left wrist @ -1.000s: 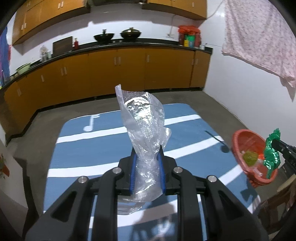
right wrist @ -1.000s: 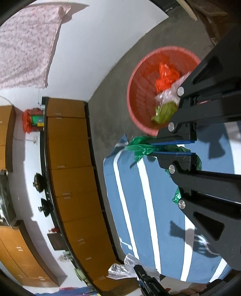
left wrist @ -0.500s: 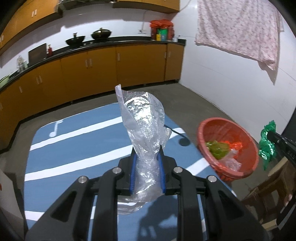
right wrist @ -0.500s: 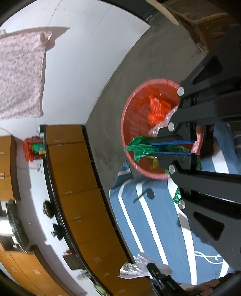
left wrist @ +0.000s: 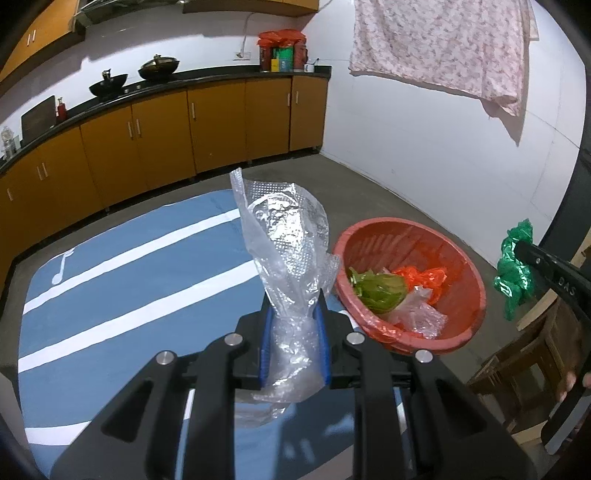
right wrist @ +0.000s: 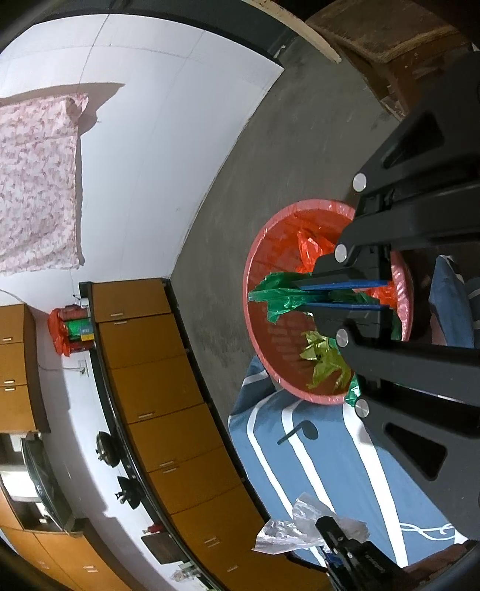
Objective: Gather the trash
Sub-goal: 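Carry both bags to the basket and open both grippers to drop them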
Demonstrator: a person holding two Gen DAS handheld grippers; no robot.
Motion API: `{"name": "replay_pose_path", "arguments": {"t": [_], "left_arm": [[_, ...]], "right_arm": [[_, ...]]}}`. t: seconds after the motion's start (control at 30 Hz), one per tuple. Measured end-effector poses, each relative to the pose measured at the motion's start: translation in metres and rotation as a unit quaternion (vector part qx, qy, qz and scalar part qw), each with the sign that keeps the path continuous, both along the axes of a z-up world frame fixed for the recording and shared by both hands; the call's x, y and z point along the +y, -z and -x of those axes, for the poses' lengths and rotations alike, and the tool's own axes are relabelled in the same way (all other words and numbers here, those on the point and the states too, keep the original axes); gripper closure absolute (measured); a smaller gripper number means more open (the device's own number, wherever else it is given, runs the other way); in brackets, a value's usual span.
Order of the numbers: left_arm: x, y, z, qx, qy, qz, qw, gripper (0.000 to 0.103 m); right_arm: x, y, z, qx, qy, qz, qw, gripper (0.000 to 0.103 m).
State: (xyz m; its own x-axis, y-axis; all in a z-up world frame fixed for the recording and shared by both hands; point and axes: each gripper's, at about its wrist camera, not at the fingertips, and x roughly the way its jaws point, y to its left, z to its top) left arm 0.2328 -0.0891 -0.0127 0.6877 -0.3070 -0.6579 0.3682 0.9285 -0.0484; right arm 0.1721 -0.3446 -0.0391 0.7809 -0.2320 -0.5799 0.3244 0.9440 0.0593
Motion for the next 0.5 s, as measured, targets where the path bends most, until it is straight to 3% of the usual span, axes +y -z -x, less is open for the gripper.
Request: {"name": "replay_pose_path", "arguments": {"t": [0.27, 0.5], "left_arm": [[-0.025, 0.005, -0.015, 0.018, 0.028, 0.025, 0.9991, 0.082], [-0.074, 0.017, -0.033, 0.028, 0.065, 0.024, 0.9972, 0.082]], "right_arm": [[-0.014, 0.0, -0.011, -0.011, 0.018, -0.009, 1.0, 0.097], [-0.031, 0.006, -0.031, -0.013, 0.035, -0.011, 0.999, 0.097]]}}
